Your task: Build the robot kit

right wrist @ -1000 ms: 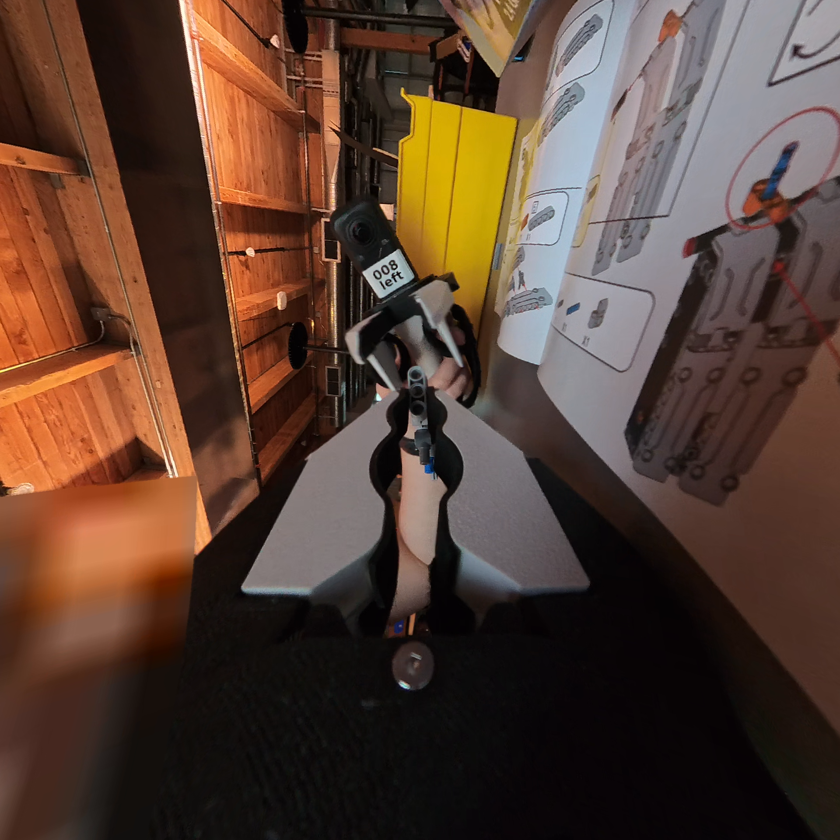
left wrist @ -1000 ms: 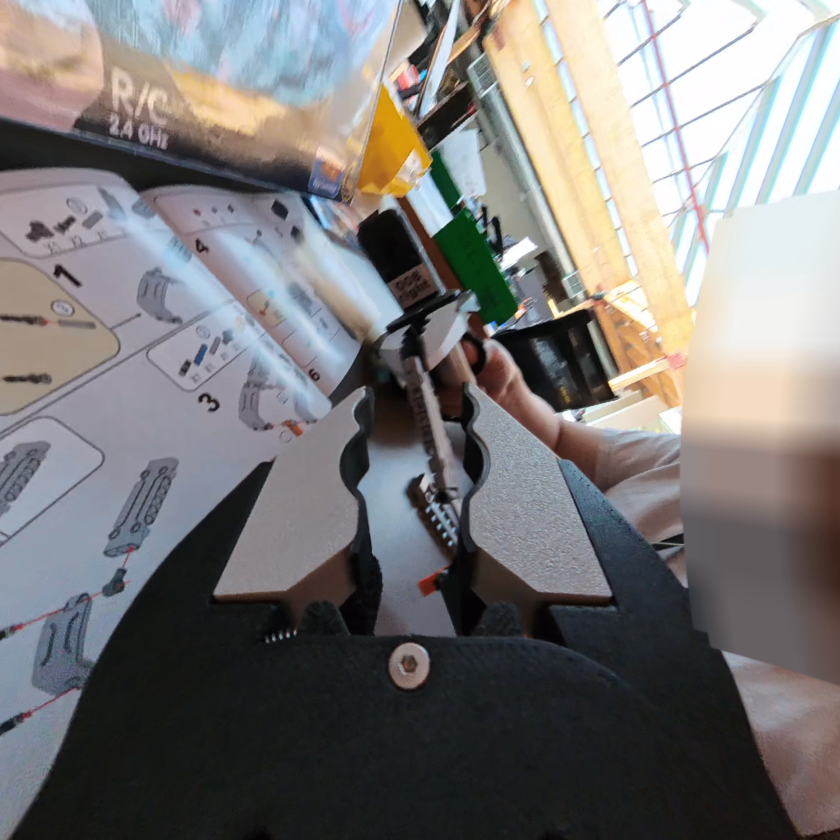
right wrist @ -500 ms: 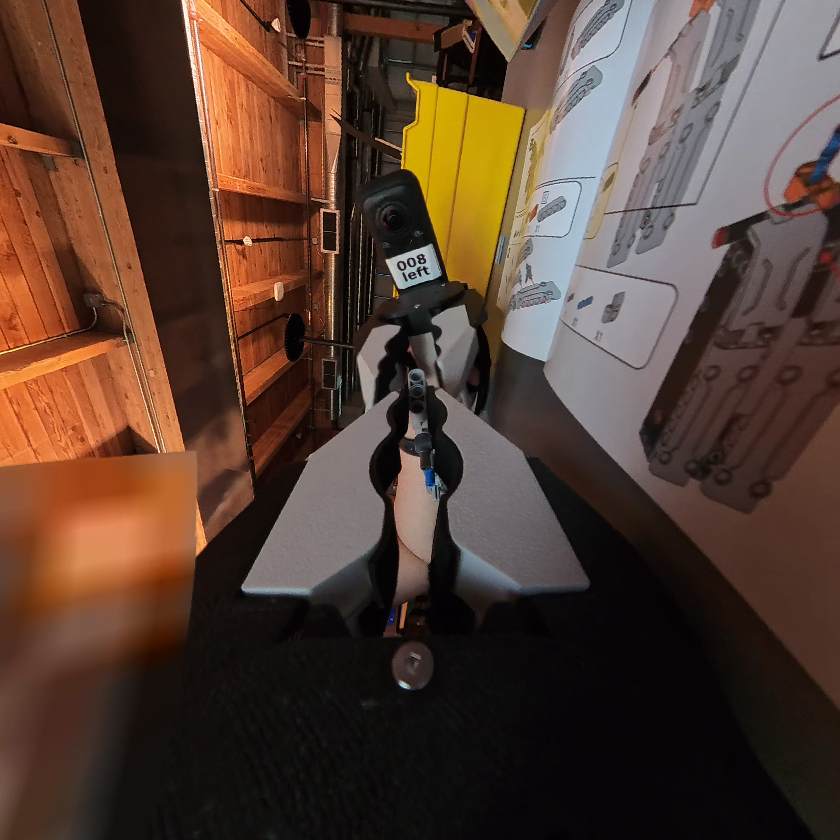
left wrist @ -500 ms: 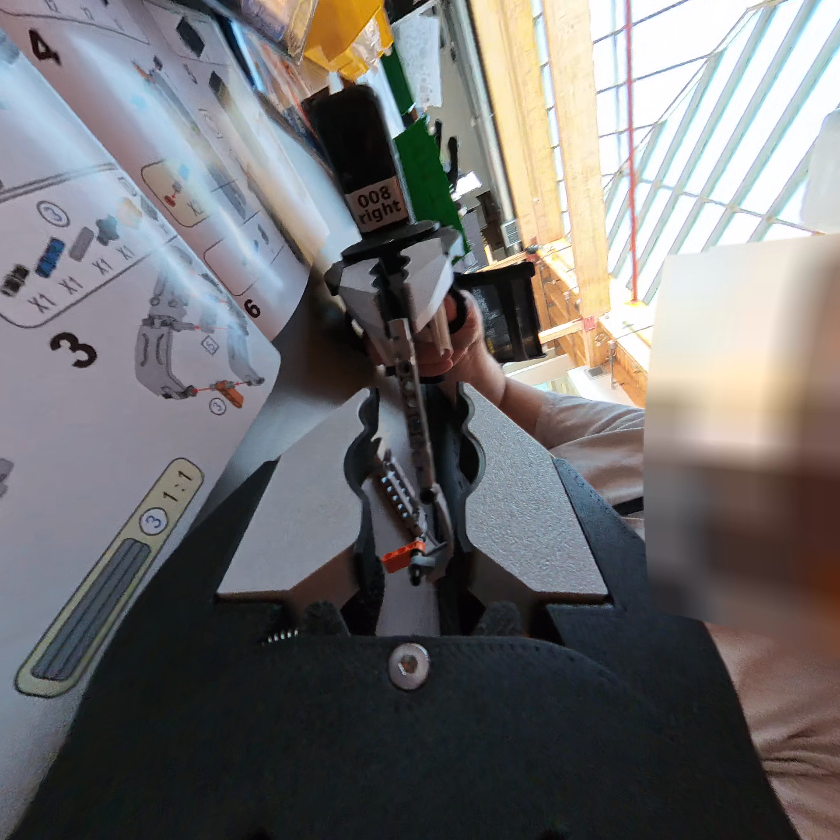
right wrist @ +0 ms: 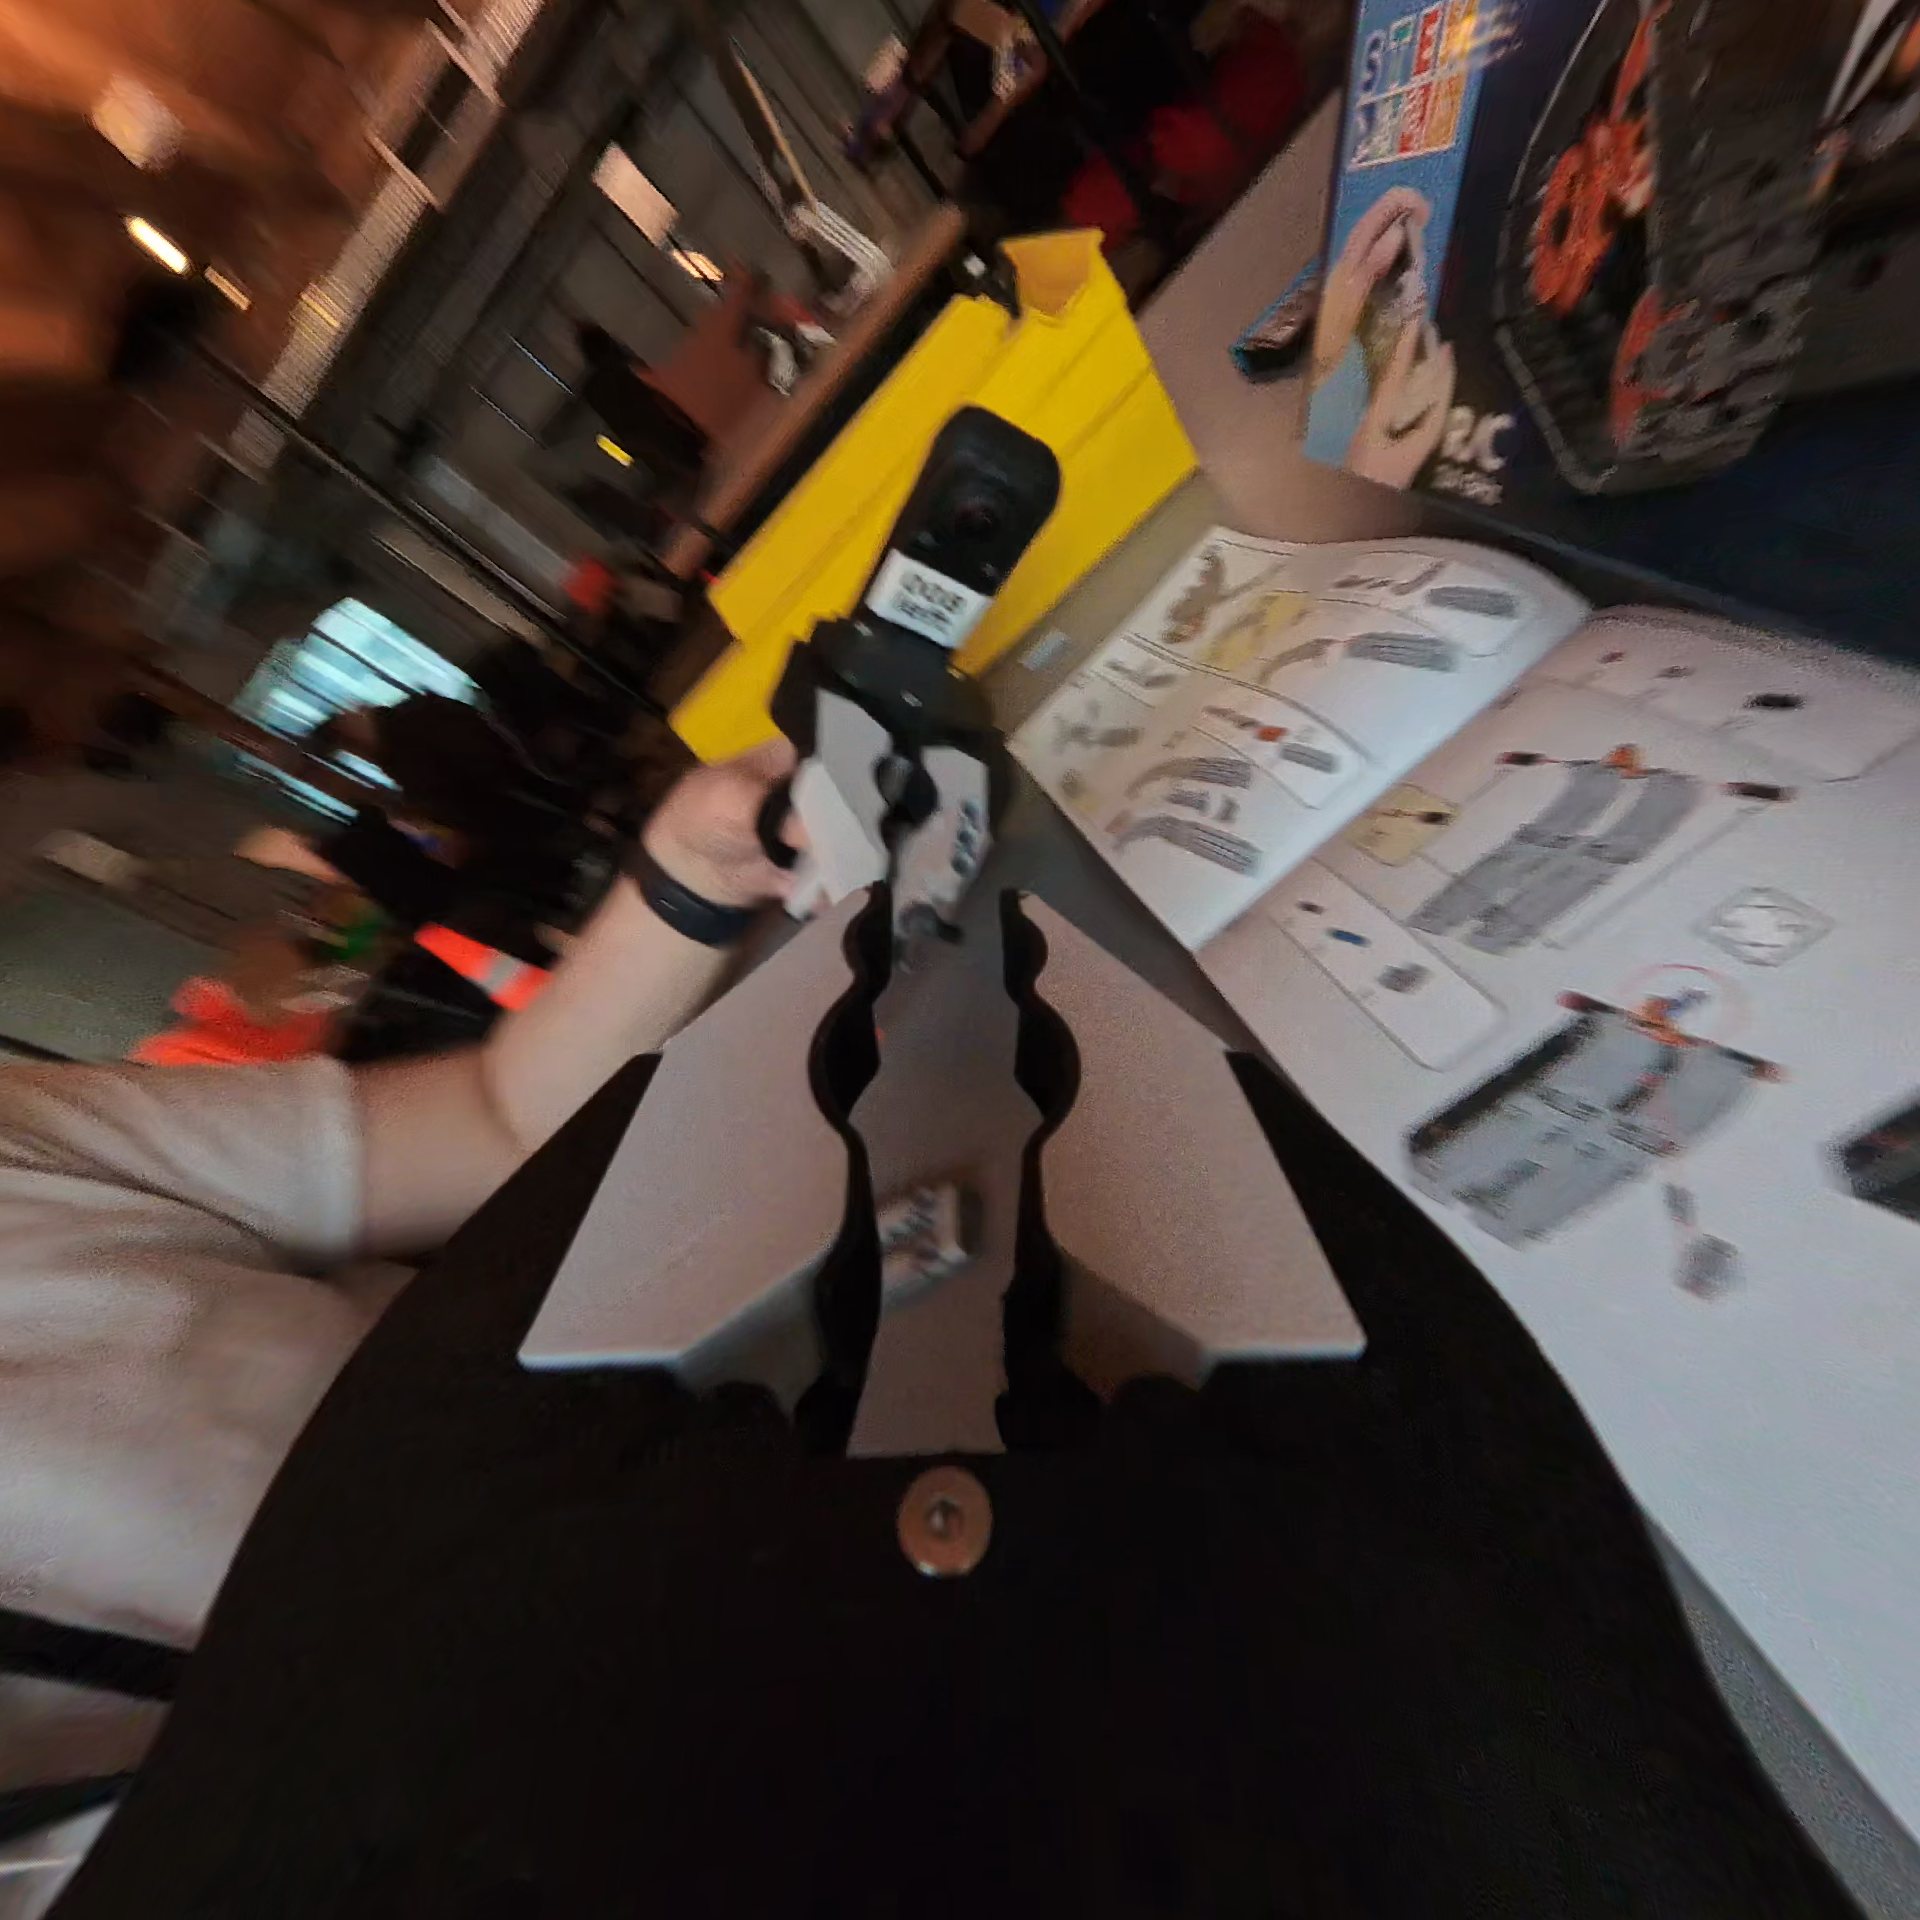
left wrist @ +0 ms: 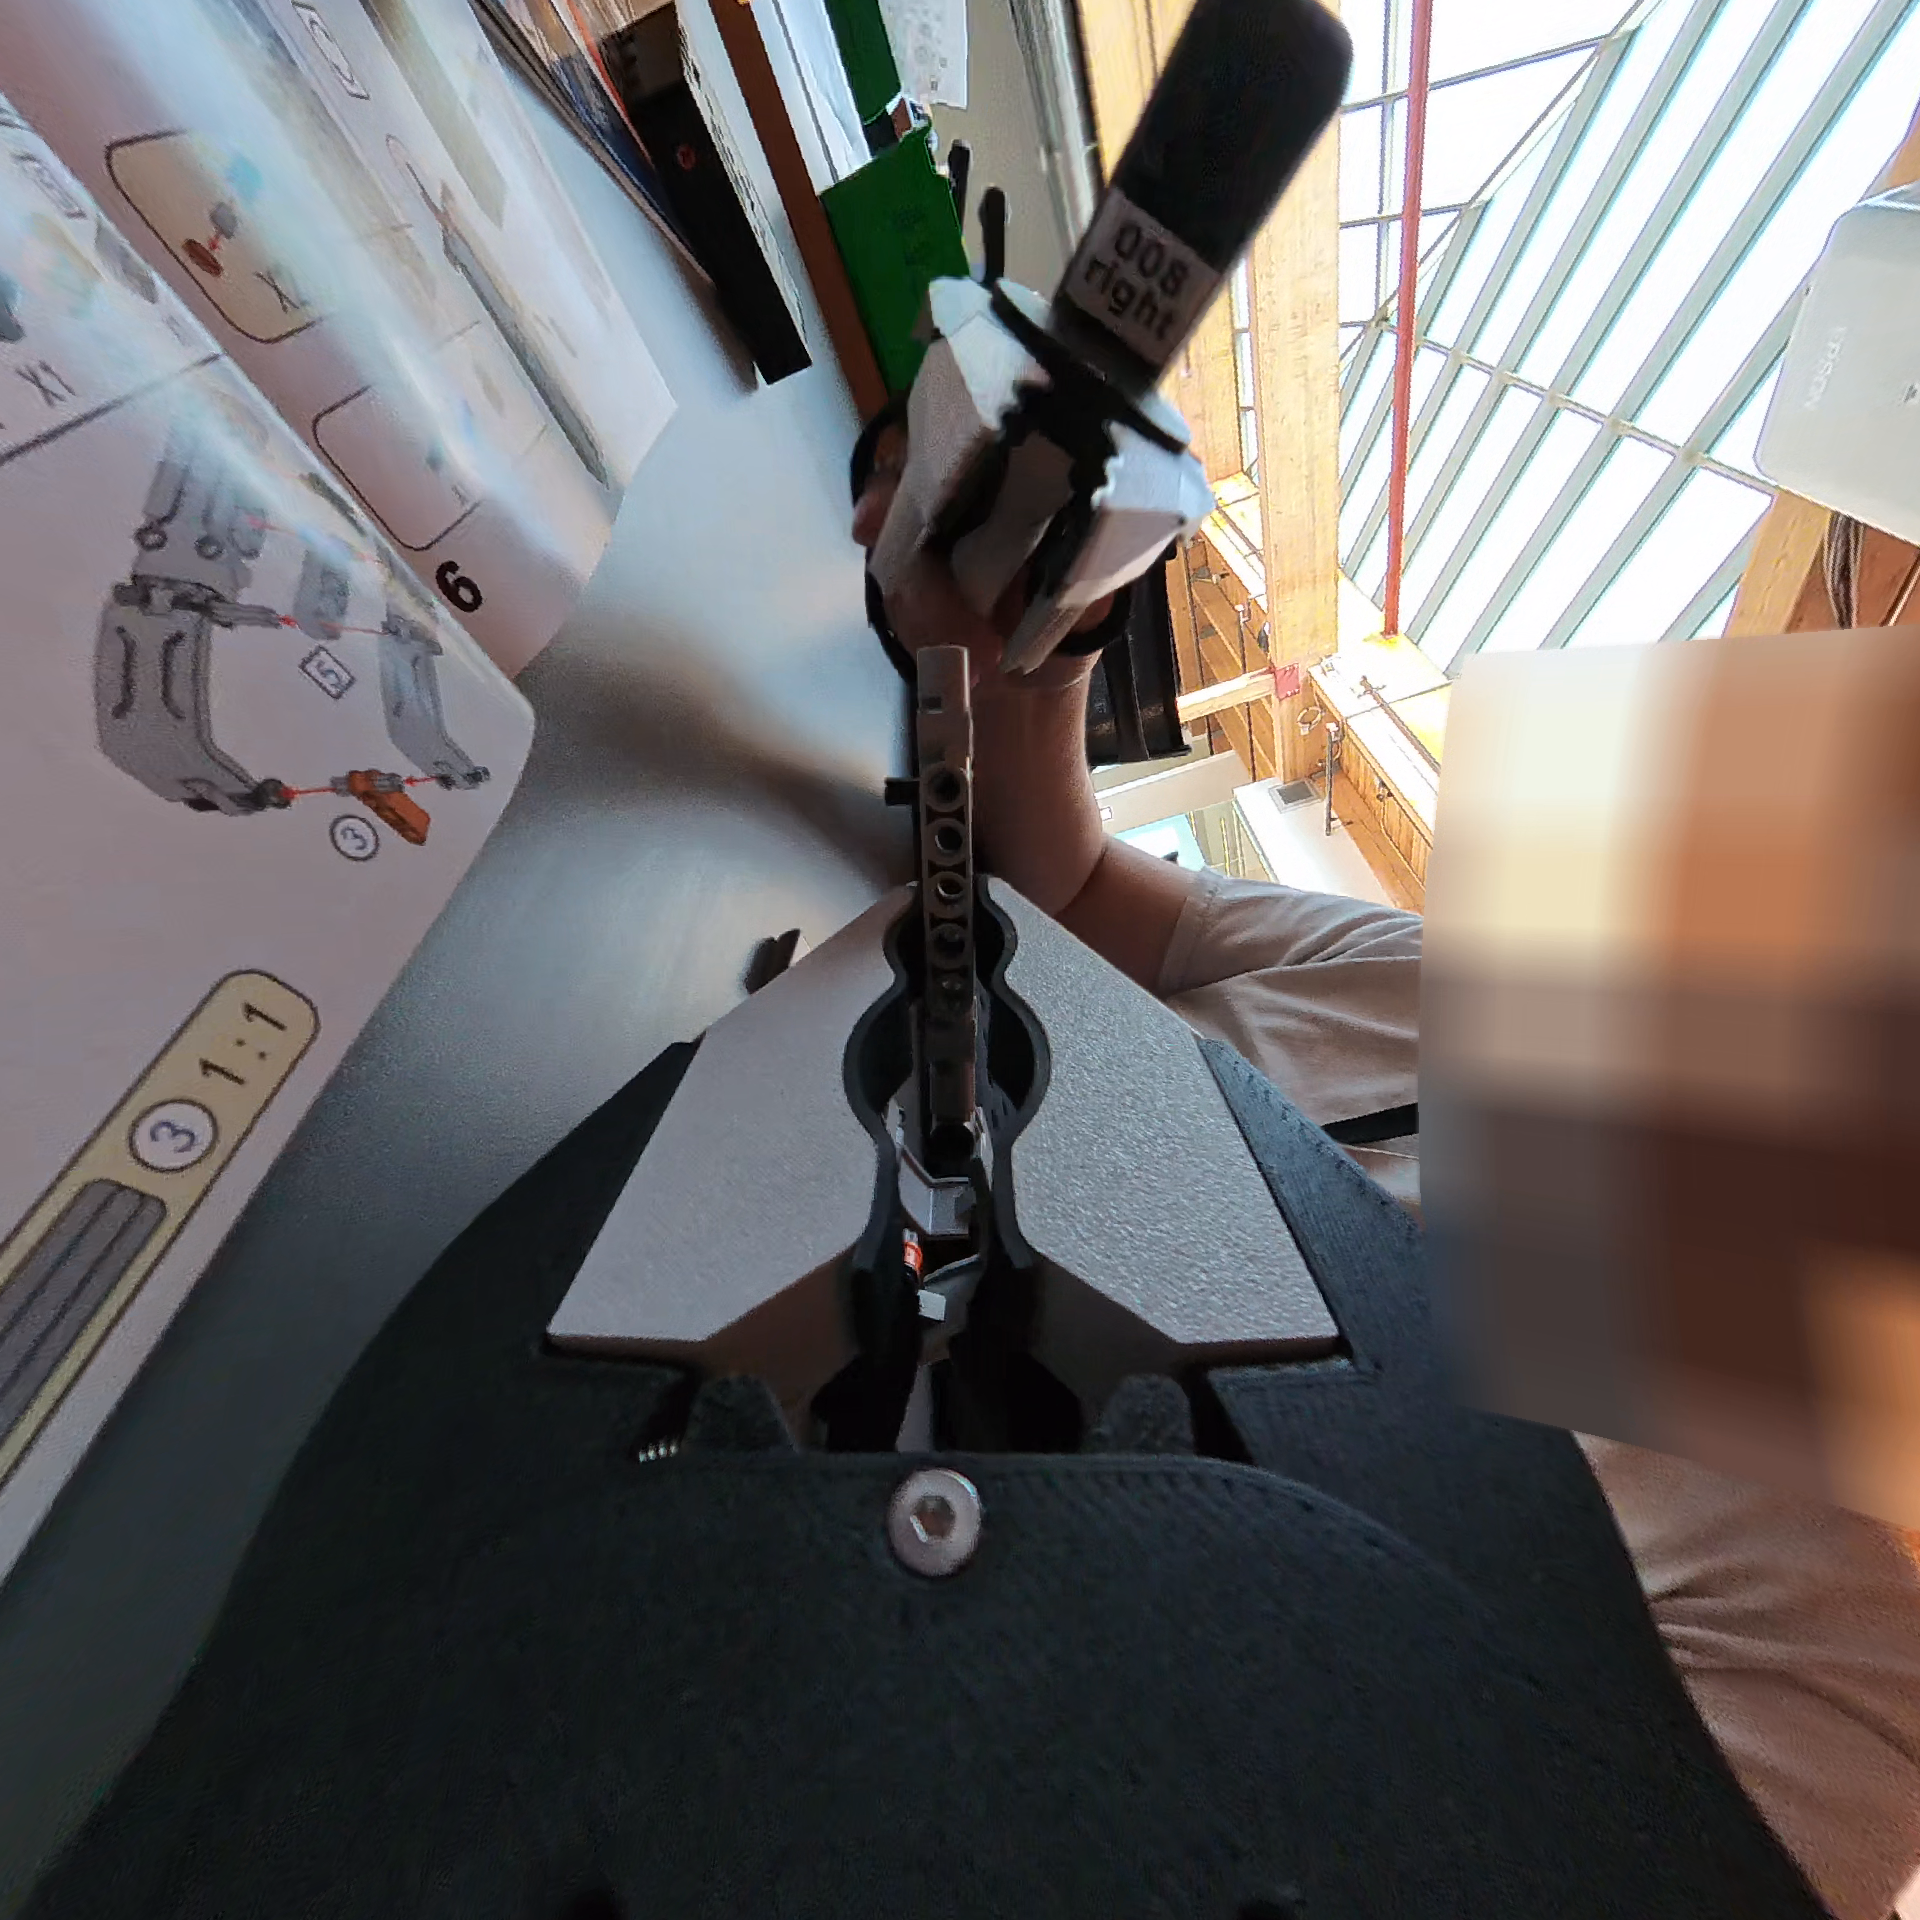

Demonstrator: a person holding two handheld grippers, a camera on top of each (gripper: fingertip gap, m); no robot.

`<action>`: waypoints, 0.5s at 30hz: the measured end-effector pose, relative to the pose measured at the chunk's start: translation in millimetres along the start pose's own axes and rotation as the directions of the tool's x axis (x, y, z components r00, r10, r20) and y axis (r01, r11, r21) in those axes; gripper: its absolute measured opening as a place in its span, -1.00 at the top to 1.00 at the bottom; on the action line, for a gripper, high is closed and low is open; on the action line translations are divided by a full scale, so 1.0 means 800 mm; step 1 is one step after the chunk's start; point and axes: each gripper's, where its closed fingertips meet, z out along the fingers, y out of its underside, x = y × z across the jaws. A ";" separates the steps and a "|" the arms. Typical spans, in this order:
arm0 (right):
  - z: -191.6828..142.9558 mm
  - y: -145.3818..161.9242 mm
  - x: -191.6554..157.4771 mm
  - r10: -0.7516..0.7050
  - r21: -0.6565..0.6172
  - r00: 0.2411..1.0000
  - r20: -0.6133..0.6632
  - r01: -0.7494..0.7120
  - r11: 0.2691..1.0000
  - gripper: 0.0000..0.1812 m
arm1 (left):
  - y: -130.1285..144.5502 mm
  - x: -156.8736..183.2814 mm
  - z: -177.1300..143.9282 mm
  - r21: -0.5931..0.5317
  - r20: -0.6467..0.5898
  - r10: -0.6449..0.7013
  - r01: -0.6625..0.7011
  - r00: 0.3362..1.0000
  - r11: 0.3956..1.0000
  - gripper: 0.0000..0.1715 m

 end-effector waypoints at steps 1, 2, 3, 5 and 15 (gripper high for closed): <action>-0.007 0.011 0.007 -0.097 -0.053 0.992 -0.085 0.093 0.994 0.72 | -0.001 0.001 -0.002 0.006 -0.005 -0.004 0.004 1.000 1.000 0.94; -0.011 0.029 0.012 -0.168 -0.119 0.976 -0.142 0.151 0.981 0.66 | -0.001 0.002 -0.003 0.008 -0.007 -0.003 0.003 1.000 1.000 0.94; -0.011 0.051 0.014 -0.206 -0.179 0.965 -0.165 0.176 0.968 0.62 | -0.001 0.003 -0.004 0.007 -0.005 0.003 -0.003 1.000 1.000 0.94; -0.004 0.098 0.011 -0.237 -0.286 0.959 -0.154 0.186 0.940 0.60 | -0.001 0.005 -0.003 0.000 -0.004 0.014 -0.014 1.000 1.000 0.94; 0.024 0.144 0.003 -0.531 -0.481 0.838 -0.124 0.417 0.771 0.79 | 0.002 0.013 0.003 -0.016 -0.023 0.027 -0.027 0.999 0.999 0.94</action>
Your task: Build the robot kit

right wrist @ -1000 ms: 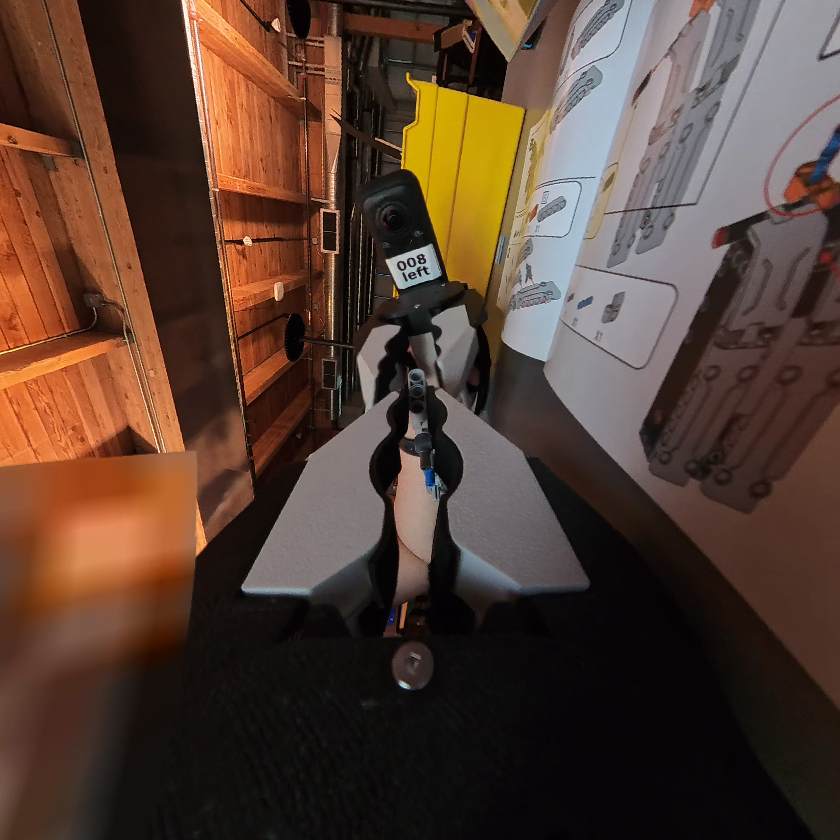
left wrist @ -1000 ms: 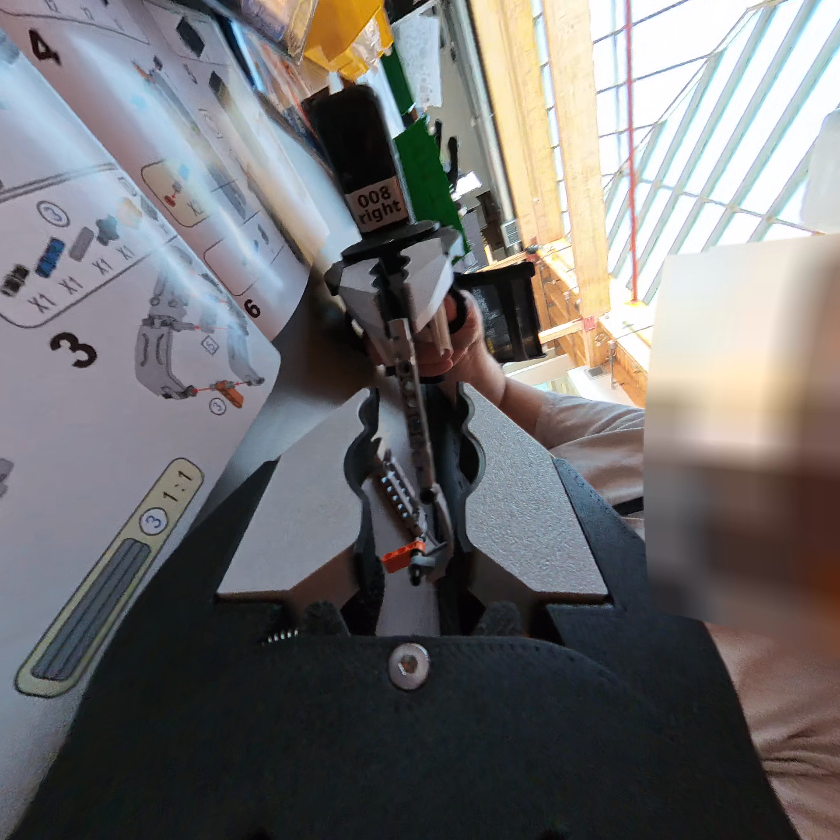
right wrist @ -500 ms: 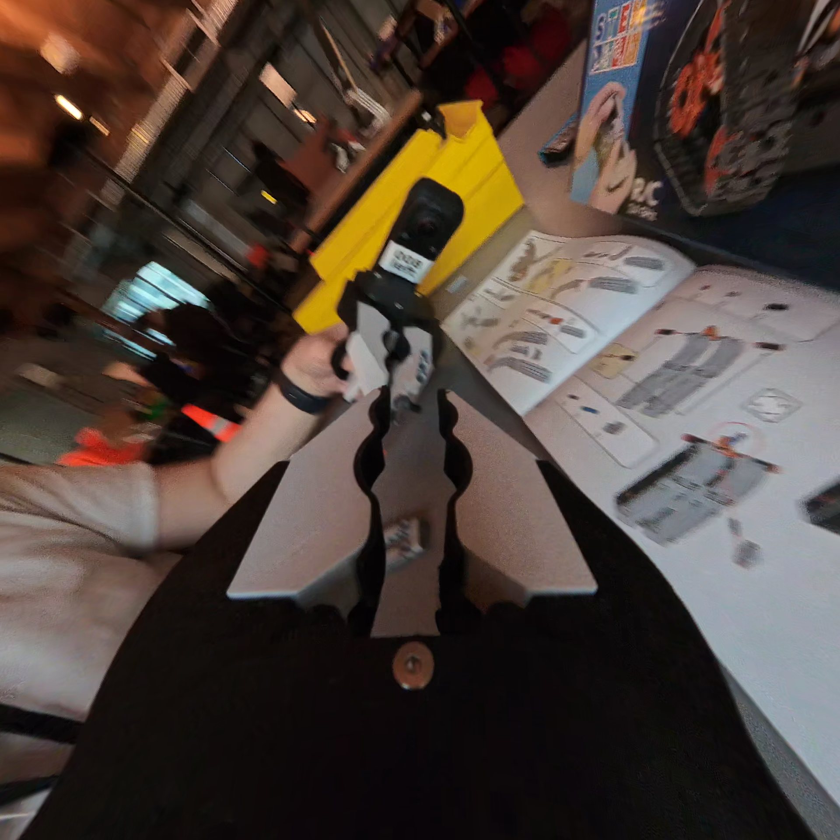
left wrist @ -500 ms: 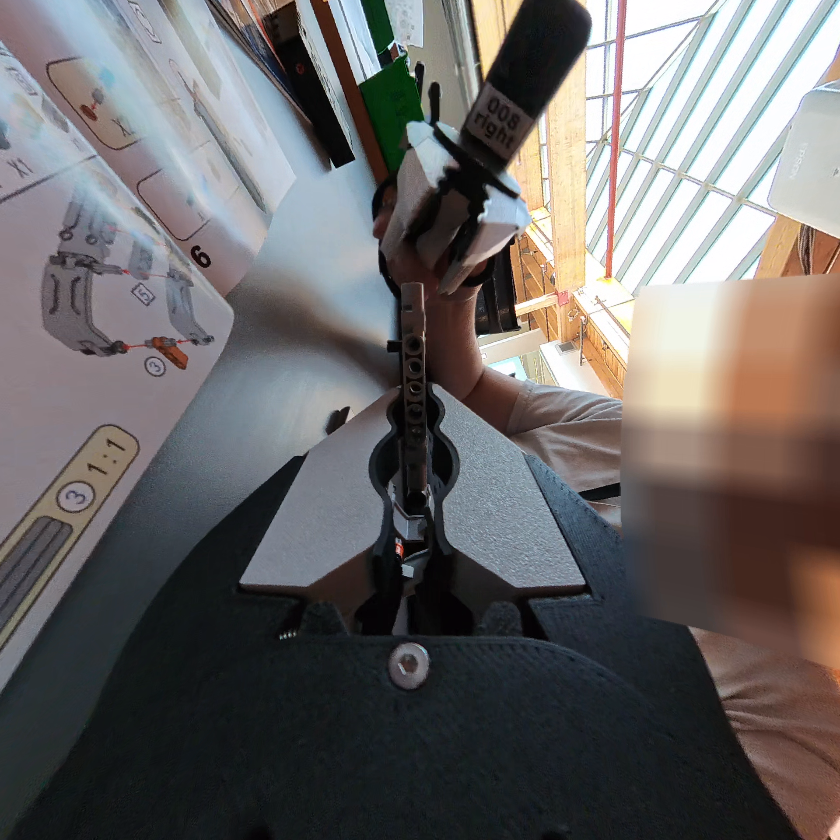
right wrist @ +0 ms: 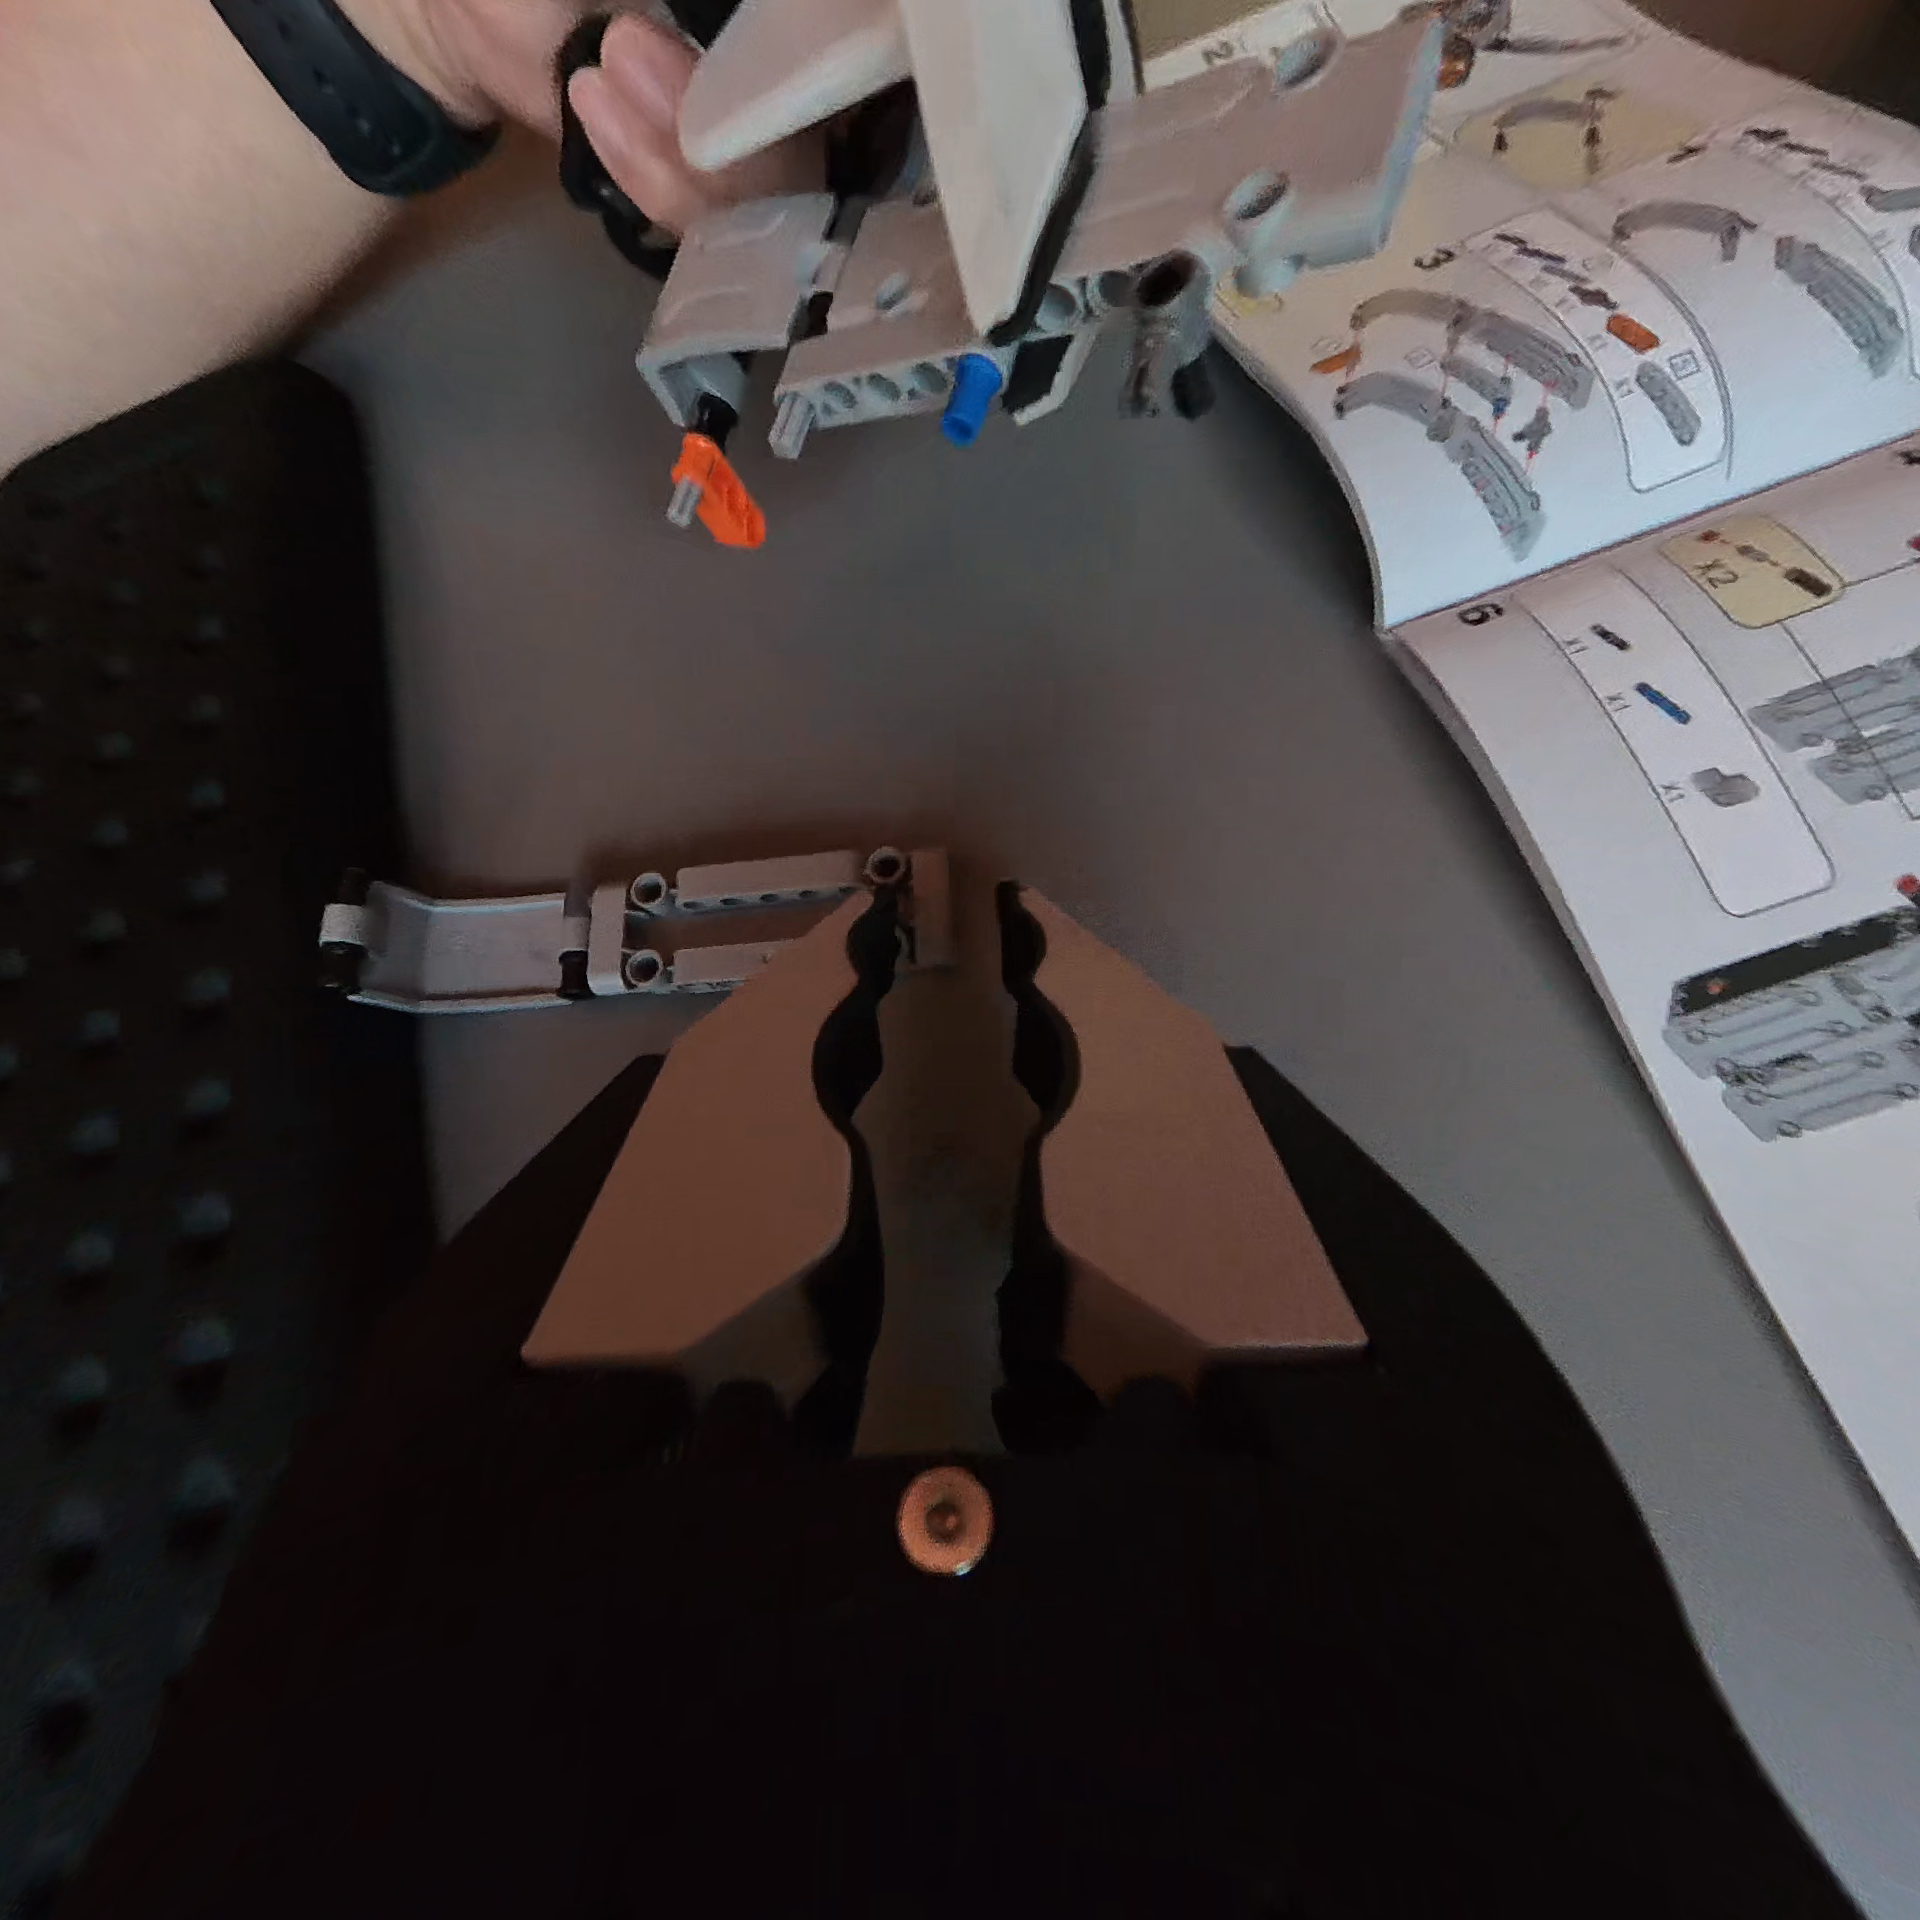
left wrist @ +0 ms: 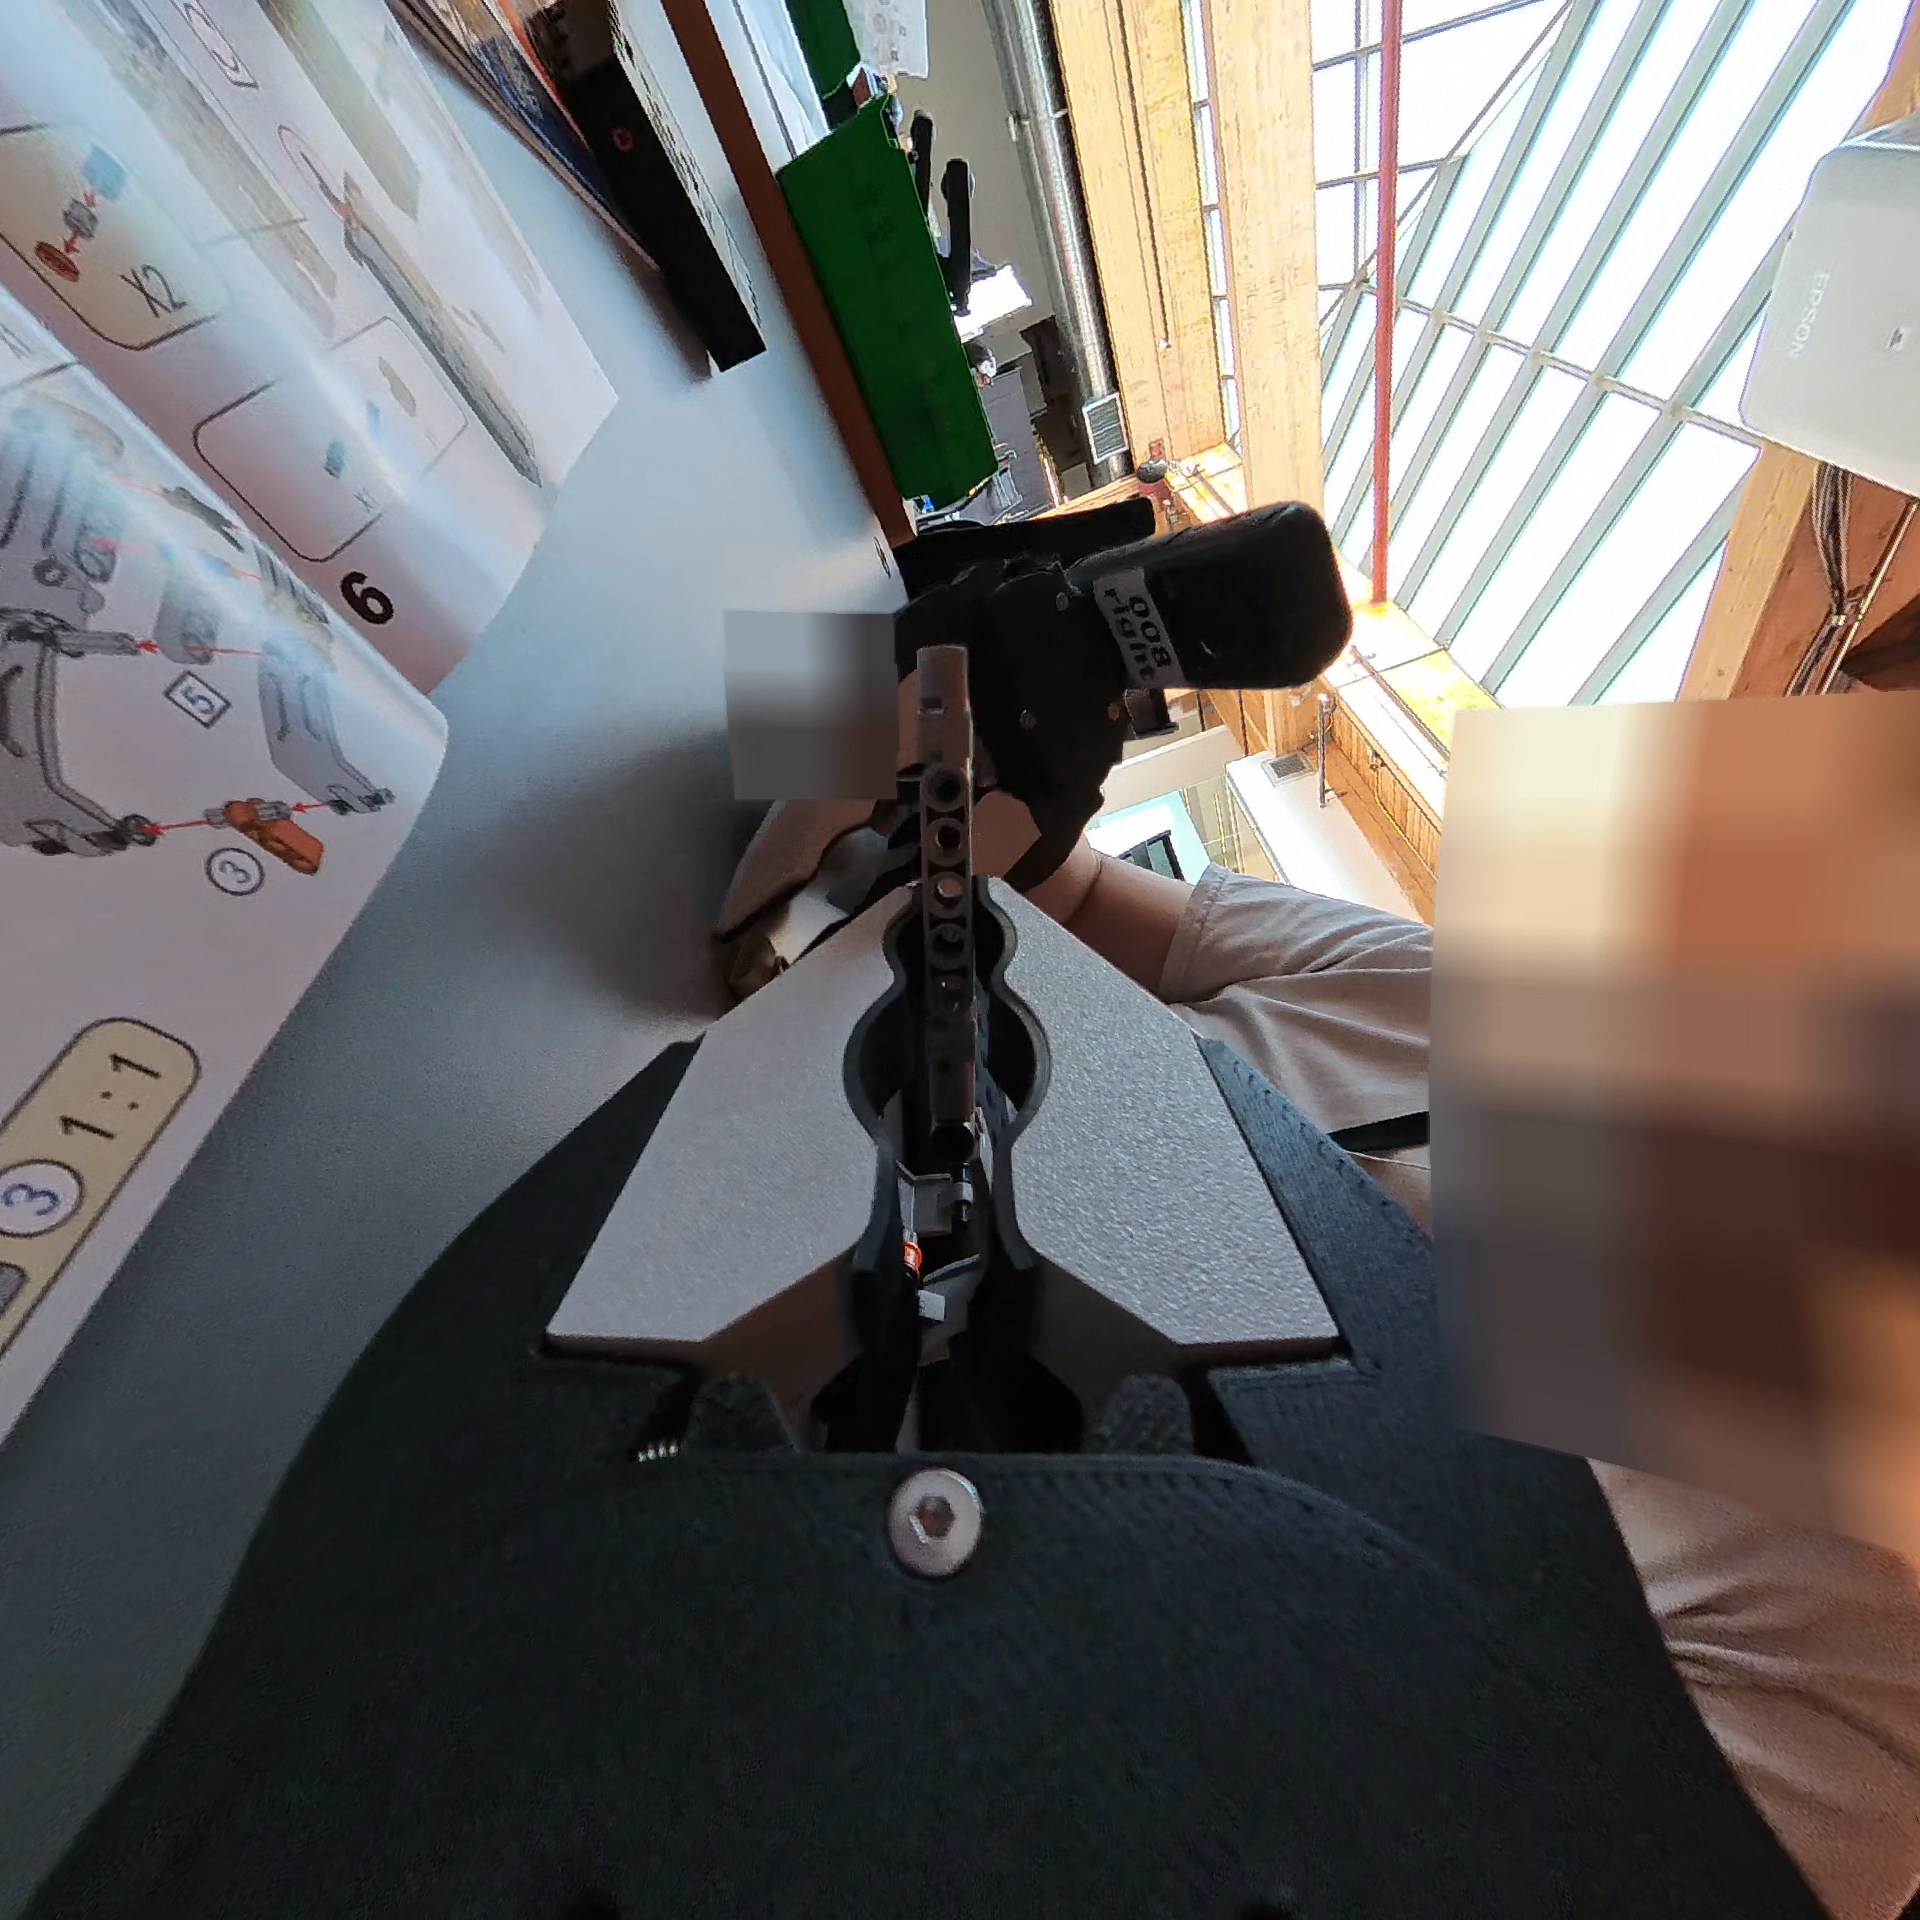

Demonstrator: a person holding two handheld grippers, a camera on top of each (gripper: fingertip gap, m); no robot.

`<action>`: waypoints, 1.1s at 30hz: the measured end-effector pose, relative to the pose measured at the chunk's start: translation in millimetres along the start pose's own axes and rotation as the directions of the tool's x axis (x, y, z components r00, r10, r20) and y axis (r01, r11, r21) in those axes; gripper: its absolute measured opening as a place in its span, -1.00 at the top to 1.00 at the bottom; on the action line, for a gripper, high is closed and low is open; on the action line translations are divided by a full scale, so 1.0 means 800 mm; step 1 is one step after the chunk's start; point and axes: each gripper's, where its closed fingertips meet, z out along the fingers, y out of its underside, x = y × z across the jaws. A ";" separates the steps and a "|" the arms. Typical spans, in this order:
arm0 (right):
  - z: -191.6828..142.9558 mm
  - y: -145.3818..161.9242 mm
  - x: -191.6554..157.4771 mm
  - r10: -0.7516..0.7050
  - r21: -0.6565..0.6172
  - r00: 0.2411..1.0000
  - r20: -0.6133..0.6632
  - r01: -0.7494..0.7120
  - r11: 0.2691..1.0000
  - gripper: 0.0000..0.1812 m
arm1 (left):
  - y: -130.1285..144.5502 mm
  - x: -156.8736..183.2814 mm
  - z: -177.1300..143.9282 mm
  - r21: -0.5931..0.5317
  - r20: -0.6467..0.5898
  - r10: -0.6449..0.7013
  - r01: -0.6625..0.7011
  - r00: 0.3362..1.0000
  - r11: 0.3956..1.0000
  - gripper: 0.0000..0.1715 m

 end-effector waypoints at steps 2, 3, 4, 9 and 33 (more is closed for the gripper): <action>0.003 0.000 -0.007 -0.018 -0.014 1.000 0.021 0.018 1.000 0.89 | -0.002 0.001 -0.002 0.007 -0.001 0.001 -0.001 1.000 1.000 0.95; 0.003 0.000 -0.006 -0.027 -0.025 1.000 0.013 0.028 0.999 0.89 | -0.002 0.002 -0.002 0.011 -0.001 0.004 -0.004 1.000 1.000 0.95; 0.001 -0.001 -0.001 -0.047 -0.037 0.999 -0.011 0.047 0.998 0.92 | -0.003 0.003 -0.003 0.014 -0.003 0.006 -0.006 1.000 1.000 0.94; -0.056 -0.054 0.049 -0.361 -0.009 0.833 -0.418 0.394 0.919 0.94 | -0.008 0.012 -0.007 0.039 -0.018 0.033 -0.032 0.999 0.999 0.95; -0.112 -0.001 -0.045 -0.847 -0.512 -0.105 -0.522 0.832 0.213 0.88 | -0.012 0.022 -0.005 0.058 -0.033 0.050 -0.048 0.998 0.997 0.95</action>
